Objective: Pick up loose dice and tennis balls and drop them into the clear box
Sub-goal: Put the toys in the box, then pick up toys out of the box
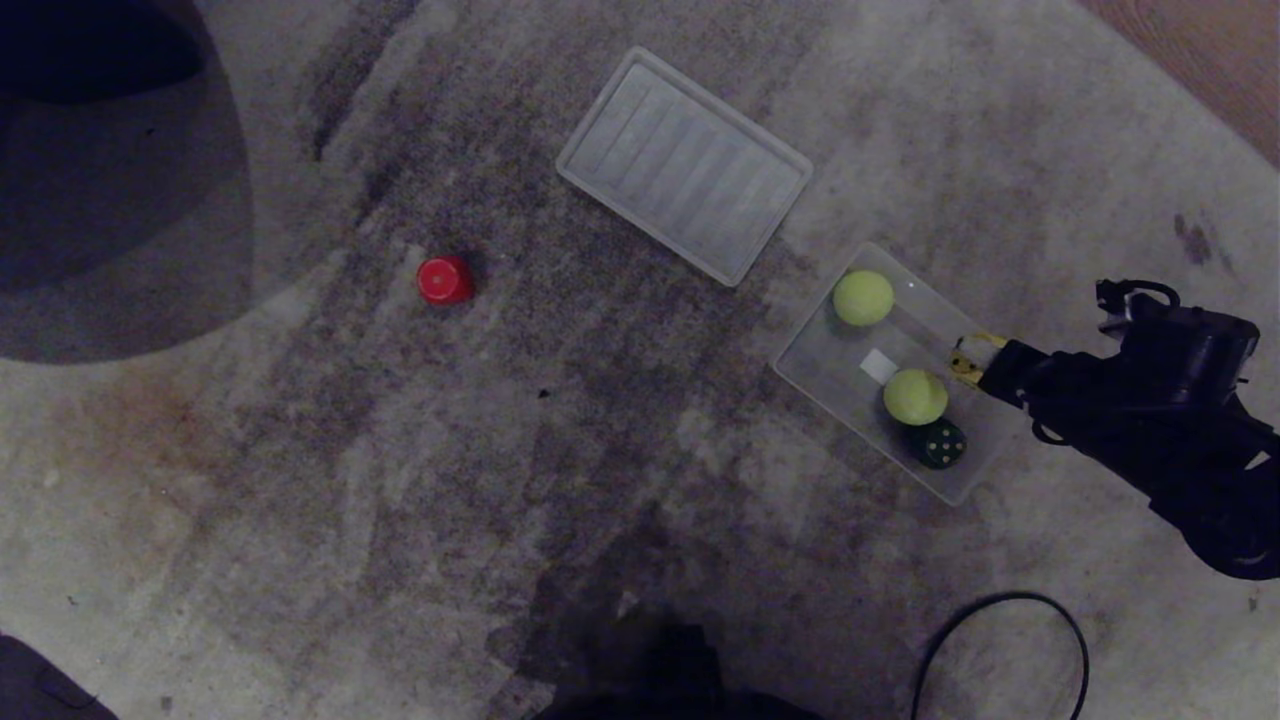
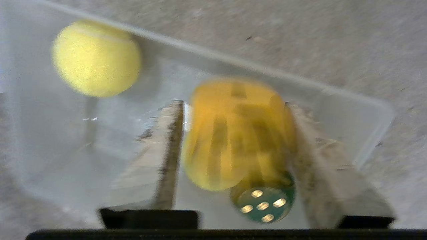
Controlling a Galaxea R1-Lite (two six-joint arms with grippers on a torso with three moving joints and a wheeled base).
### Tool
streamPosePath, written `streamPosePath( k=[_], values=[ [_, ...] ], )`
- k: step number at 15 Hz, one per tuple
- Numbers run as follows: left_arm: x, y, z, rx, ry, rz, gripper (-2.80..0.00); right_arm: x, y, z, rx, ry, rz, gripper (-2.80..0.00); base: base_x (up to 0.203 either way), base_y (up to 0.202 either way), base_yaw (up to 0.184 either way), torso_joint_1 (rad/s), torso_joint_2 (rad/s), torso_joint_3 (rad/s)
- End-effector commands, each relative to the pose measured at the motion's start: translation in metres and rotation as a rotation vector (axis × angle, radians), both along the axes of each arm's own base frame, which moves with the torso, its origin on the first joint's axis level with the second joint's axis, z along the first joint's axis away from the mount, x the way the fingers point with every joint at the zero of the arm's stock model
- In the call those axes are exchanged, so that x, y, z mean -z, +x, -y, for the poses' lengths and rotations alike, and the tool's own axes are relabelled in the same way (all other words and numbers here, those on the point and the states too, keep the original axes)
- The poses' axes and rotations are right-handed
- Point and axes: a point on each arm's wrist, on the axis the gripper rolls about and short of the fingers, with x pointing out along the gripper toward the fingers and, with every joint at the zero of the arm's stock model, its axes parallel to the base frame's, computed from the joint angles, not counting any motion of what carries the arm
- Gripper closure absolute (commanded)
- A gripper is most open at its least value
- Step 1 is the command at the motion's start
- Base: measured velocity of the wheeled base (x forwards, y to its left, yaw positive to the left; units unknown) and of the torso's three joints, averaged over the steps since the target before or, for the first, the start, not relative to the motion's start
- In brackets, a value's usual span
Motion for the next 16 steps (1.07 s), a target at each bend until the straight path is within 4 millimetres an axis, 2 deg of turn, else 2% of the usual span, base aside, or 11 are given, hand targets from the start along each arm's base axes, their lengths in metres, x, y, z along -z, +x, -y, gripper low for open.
streamPosePath(
  k=[1,3,6,8,10,11,14,16],
  values=[
    [0.0,0.0,0.0,-0.001,0.0,-0.001,0.0,0.005,0.003,0.004,0.007,-0.034,-0.011,-2.8,0.0,0.0,0.0,0.0,0.0,0.0],
    [0.0,0.0,0.0,-0.001,0.0,-0.001,0.0,0.008,-0.001,0.003,0.002,-0.042,-0.027,-2.8,0.0,0.0,0.0,0.0,0.0,0.0],
    [0.0,0.0,0.0,-0.001,0.0,-0.001,0.0,-0.003,-0.02,0.003,-0.004,-0.042,-0.007,-2.8,0.0,0.0,0.0,0.0,0.0,0.0],
    [0.0,0.0,0.0,-0.001,0.0,-0.001,0.0,-0.012,-0.051,0.004,-0.003,-0.042,0.002,-2.8,0.0,0.0,0.0,0.0,0.0,0.0],
    [0.0,0.0,0.0,-0.001,0.0,-0.002,0.0,-0.019,-0.093,0.006,-0.003,-0.041,0.02,-2.8,0.0,0.0,0.0,0.0,0.0,0.0],
    [0.0,0.0,0.0,-0.001,0.0,-0.001,0.0,-0.023,-0.113,0.006,-0.007,-0.043,0.023,0.0,0.0,0.0,0.0,0.0,0.0,0.0],
    [0.0,0.0,0.0,-0.001,0.0,-0.002,0.0,-0.032,-0.171,0.007,-0.023,-0.075,-0.022,0.0,0.0,0.0,0.0,0.0,0.0,0.0],
    [0.0,0.0,0.0,-0.001,0.0,-0.003,0.0,-0.026,-0.215,0.008,-0.036,-0.134,-0.07,0.0,0.0,0.0,0.0,0.0,0.0,0.0]
  ],
)
